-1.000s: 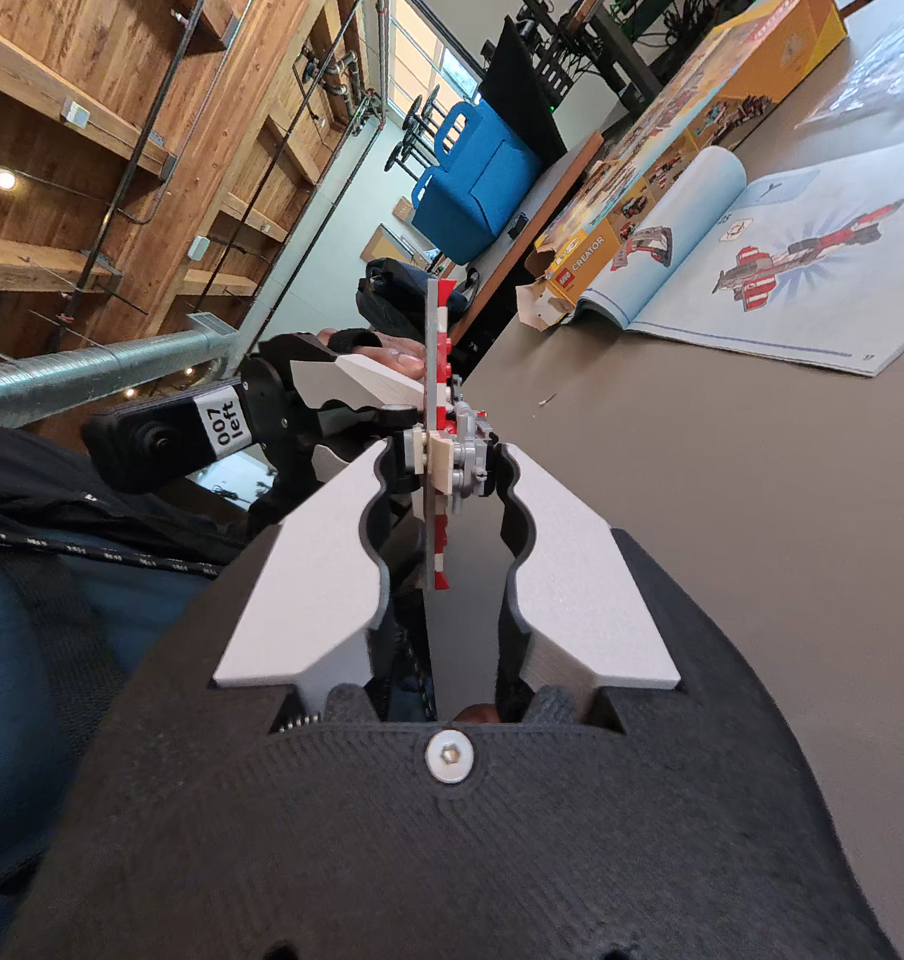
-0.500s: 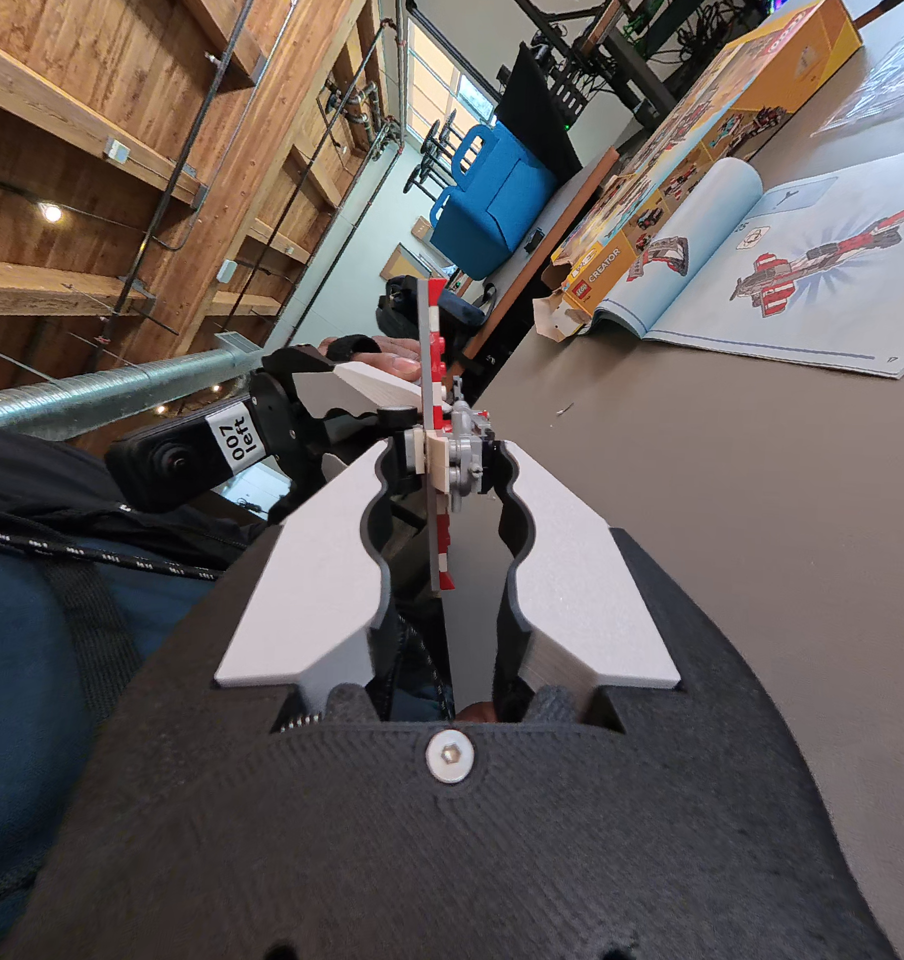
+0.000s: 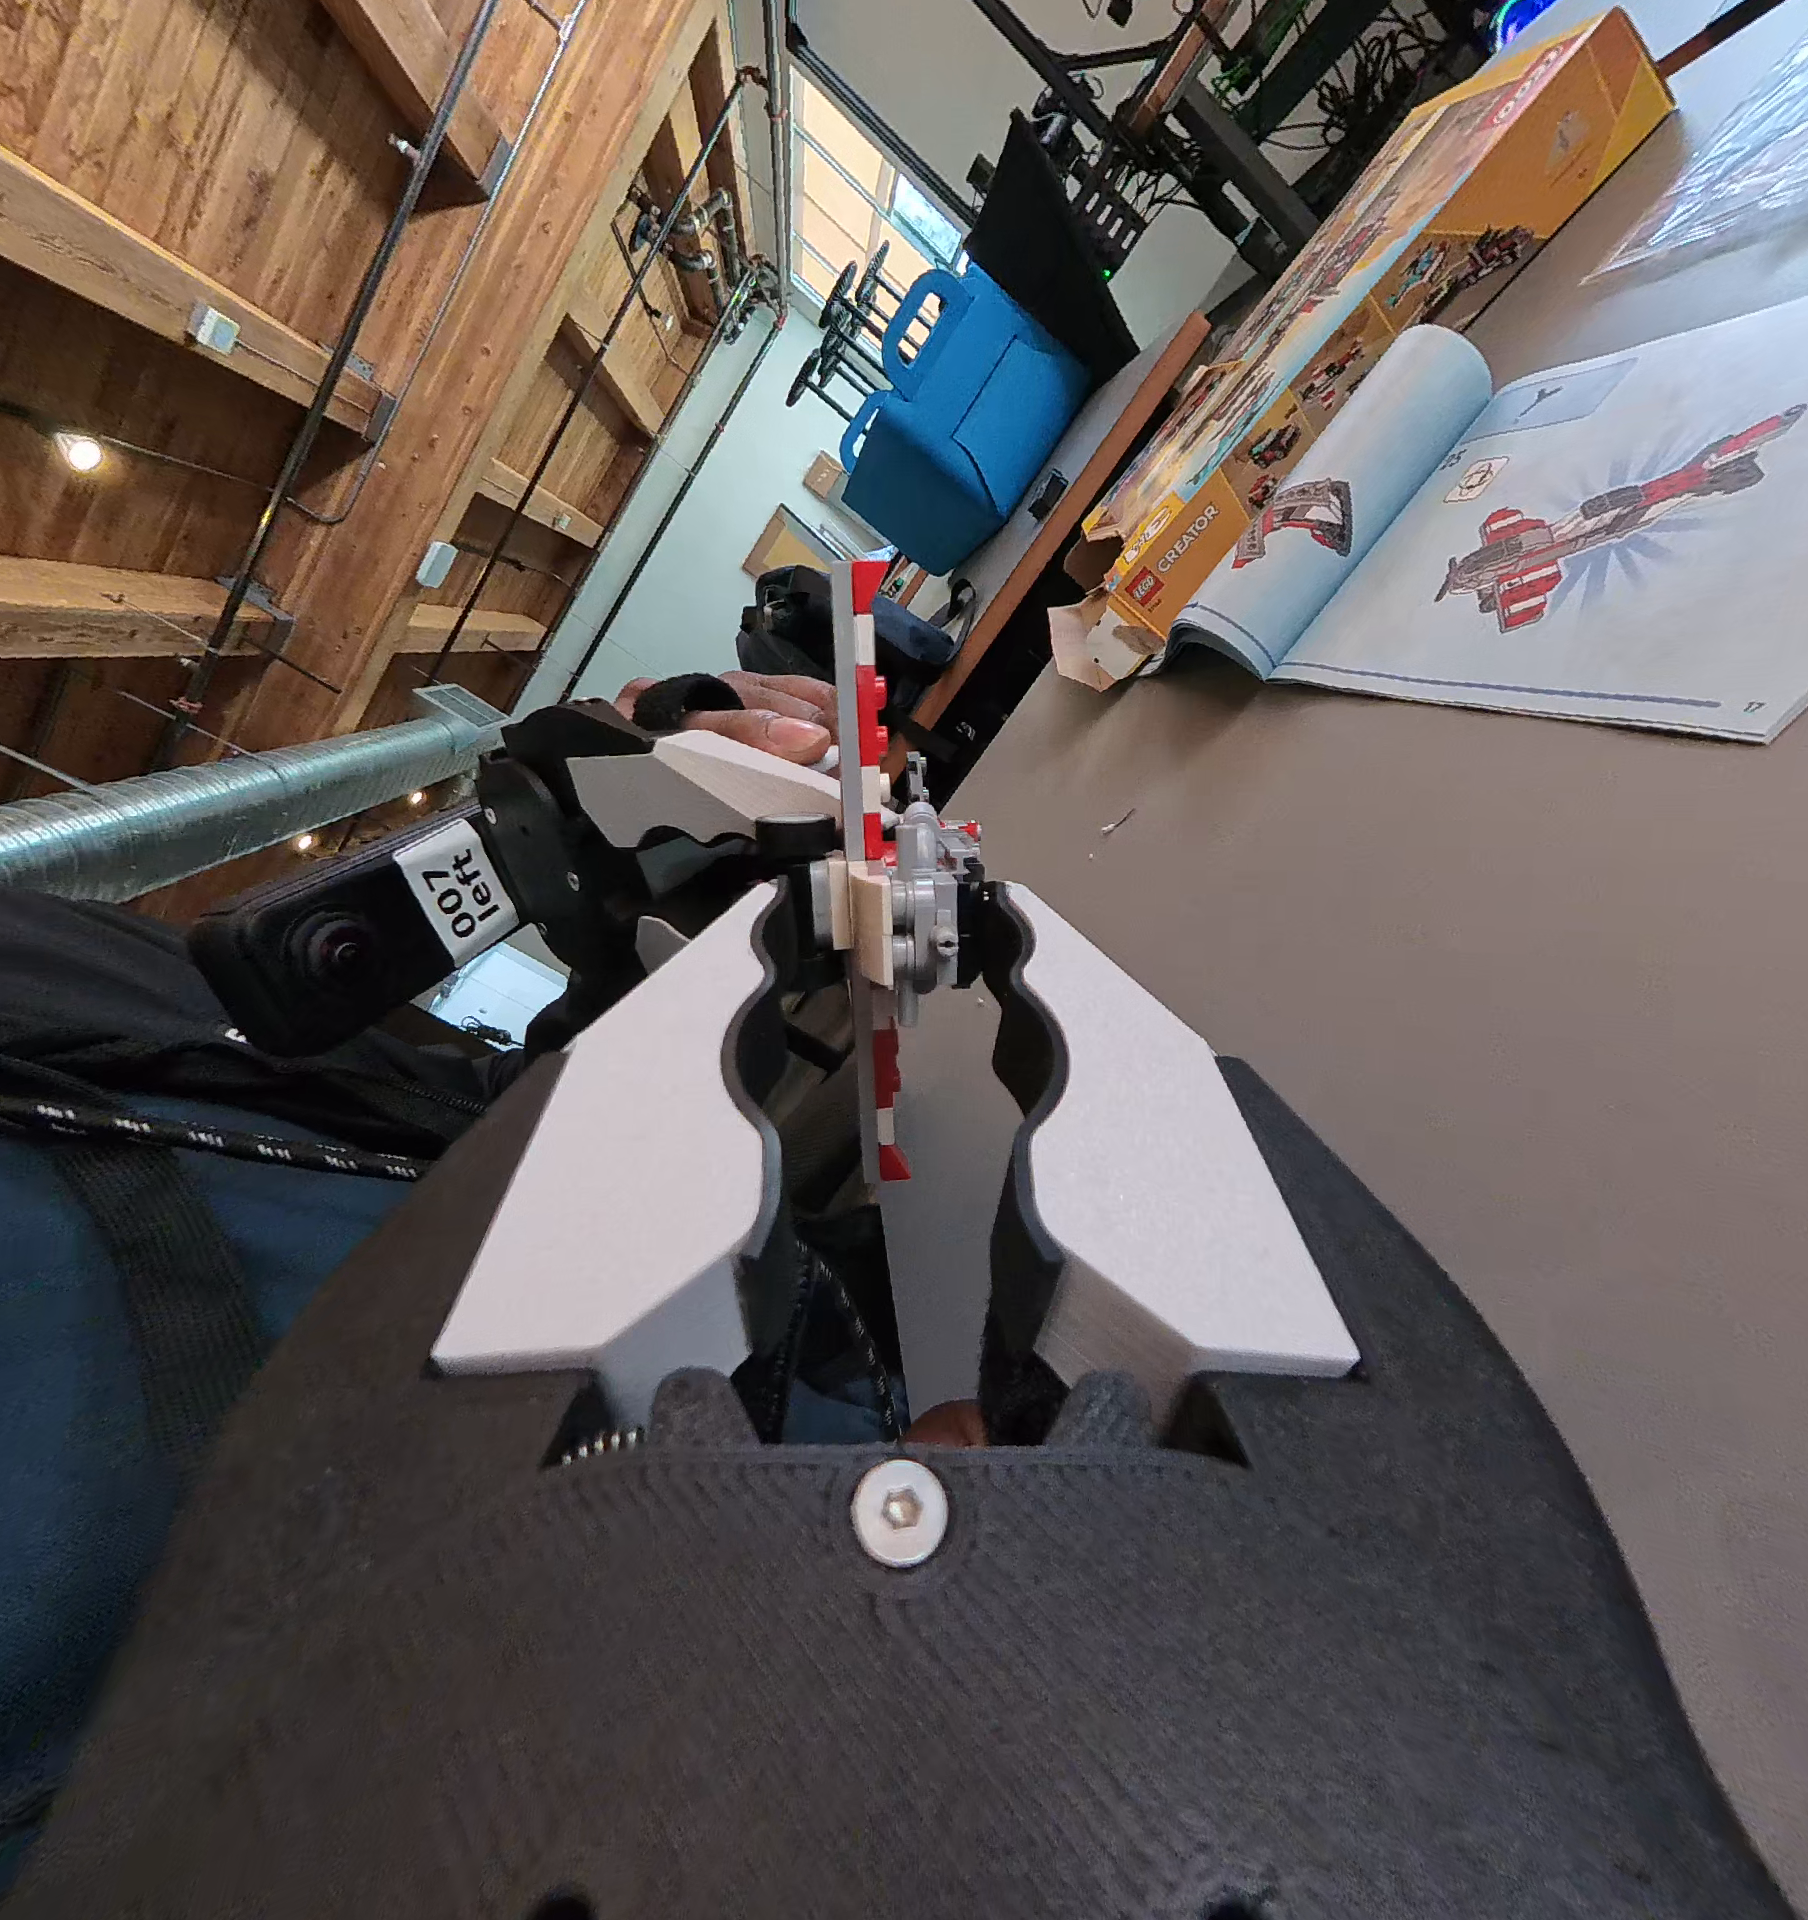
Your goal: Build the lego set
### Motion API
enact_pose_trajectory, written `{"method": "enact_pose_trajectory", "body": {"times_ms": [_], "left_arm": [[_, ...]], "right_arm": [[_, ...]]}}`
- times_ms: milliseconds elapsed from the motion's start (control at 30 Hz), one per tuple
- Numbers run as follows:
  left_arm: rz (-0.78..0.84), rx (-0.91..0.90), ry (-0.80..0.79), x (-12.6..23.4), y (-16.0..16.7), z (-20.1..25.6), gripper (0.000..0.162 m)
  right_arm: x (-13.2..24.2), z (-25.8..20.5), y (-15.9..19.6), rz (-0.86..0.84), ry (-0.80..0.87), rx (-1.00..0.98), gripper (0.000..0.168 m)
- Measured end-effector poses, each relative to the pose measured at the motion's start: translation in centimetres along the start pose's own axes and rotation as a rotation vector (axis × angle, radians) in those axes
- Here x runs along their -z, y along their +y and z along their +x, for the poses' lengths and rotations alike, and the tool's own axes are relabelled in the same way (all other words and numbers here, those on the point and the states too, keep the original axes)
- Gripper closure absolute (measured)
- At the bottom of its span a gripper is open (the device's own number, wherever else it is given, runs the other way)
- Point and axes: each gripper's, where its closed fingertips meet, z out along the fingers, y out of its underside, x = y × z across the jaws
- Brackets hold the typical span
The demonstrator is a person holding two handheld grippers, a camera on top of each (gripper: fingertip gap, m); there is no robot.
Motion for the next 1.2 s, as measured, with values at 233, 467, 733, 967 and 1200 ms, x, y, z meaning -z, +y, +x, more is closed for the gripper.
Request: {"method": "enact_pose_trajectory", "body": {"times_ms": [233, 467, 733, 967, 1200], "left_arm": [[-0.003, 0.036, 0.012, -0.2, 0.3, 0.2, 0.141], [0.041, 0.228, 0.053, -1.2, 1.1, 1.3, 0.14], [-0.031, 0.178, 0.006, -1.9, 2.1, 2.0, 0.14], [-0.084, 0.007, -0.044, -1.7, 1.5, 1.7, 0.14], [-0.123, -0.117, -0.049, -1.1, 0.7, 0.7, 0.14]], "right_arm": [[-0.1, 0.4, 0.1, -0.002, -0.008, -0.033, 0.132], [-0.1, 2.1, 0.6, -0.022, -0.026, -0.133, 0.131], [-0.3, 3.2, 1.1, -0.06, 0.023, -0.123, 0.118], [-0.1, 2.7, 1.0, -0.045, -0.013, -0.067, 0.127], [0.0, 1.6, 0.3, -0.016, -0.1, 0.001, 0.128]]}}
